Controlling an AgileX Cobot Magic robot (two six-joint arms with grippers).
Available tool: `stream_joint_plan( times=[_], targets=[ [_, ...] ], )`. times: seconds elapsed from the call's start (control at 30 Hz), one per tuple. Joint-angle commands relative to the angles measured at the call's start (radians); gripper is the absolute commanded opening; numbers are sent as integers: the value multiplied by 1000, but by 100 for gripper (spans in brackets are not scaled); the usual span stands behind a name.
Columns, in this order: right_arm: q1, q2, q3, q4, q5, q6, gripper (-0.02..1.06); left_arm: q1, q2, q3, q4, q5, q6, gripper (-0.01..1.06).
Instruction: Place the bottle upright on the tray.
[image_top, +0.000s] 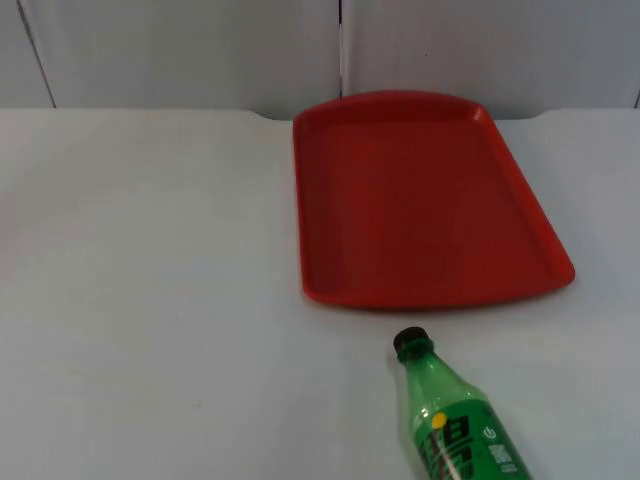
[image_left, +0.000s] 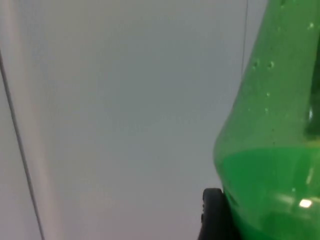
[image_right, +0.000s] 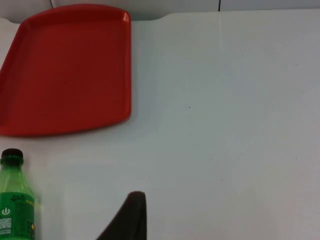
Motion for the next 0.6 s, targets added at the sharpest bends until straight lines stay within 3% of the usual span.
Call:
stream_joint_plan(
  times=[0.0, 0.2, 0.37, 0.57],
  targets=[
    [-6, -2, 1, 4, -8, 3, 105, 2, 26, -7, -40, 19, 62, 0],
    [-6, -2, 1, 4, -8, 3, 105, 2, 124, -7, -40, -12, 170, 0],
    [-6, -2, 1, 4, -8, 3, 105, 2, 186, -16, -40, -7, 183, 0],
    [-6, -2, 1, 4, -8, 3, 105, 0, 254, -45, -40, 79, 193, 0]
  ],
)
